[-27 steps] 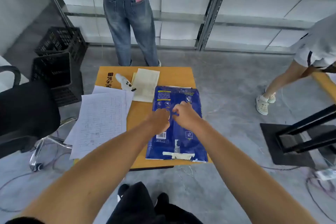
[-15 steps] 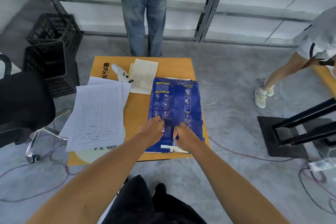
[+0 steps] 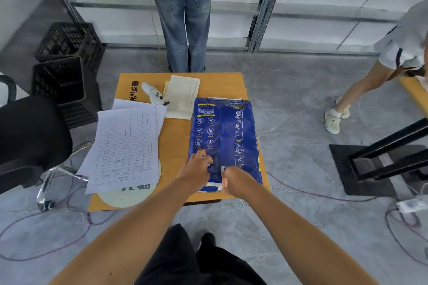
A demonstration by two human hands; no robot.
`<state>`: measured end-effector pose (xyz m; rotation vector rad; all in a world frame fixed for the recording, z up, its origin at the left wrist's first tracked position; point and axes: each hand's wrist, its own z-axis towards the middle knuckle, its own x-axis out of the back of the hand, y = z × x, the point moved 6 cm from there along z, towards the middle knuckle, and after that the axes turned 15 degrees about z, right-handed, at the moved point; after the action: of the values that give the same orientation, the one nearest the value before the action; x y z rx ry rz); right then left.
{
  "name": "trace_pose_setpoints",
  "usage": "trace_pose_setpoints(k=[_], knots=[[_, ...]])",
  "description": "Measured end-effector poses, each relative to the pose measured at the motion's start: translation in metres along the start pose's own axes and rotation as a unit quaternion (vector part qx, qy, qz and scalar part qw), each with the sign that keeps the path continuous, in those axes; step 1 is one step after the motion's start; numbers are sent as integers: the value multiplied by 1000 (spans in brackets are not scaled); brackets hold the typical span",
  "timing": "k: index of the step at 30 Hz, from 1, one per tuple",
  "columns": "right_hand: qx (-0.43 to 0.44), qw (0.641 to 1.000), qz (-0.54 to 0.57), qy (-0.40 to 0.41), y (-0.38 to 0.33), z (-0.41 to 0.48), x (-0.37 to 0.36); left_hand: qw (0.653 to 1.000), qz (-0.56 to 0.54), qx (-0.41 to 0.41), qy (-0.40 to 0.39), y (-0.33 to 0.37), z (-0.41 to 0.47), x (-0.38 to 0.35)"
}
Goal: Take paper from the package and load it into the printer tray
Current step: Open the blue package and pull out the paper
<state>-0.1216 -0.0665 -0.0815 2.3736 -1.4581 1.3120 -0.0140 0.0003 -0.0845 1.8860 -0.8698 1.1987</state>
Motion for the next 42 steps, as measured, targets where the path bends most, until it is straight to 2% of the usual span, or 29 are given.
trace_pose_setpoints(k=[4,9,15,21,24,28,30,32,35,38,40,42], knots=[[27,996,-36,-73,2,-26,-28,999,-42,18,7,-3,-2,-3],[-25,996,-43,-72,6,-24,-43,996,-75,46,-10,9,-3,-10],[22,999,-28,7,7,-36,-42,962,-258,42,-81,30,2,-17],[72,997,-34,-15,-7,-47,-43,926,-365,33,-96,68,30,25],[113,988,64,86,-13,-52,-16,929,-354,4,-106,80,47,36],[111,951,169,234,2,-43,15,930,-340,-28,-137,96,58,36],[75,951,181,240,12,-36,22,935,-320,-43,-149,103,59,34],[20,961,177,210,23,-26,21,942,-295,-53,-151,106,59,31],[-15,965,195,172,32,-18,13,941,-283,-64,-175,109,55,27],[-24,977,119,174,41,-21,14,945,-266,-62,-181,105,49,16],[-32,979,68,188,49,-26,19,961,-197,-67,-181,94,41,10],[-52,978,62,194,59,-29,22,975,-33,-141,-168,86,30,12]])
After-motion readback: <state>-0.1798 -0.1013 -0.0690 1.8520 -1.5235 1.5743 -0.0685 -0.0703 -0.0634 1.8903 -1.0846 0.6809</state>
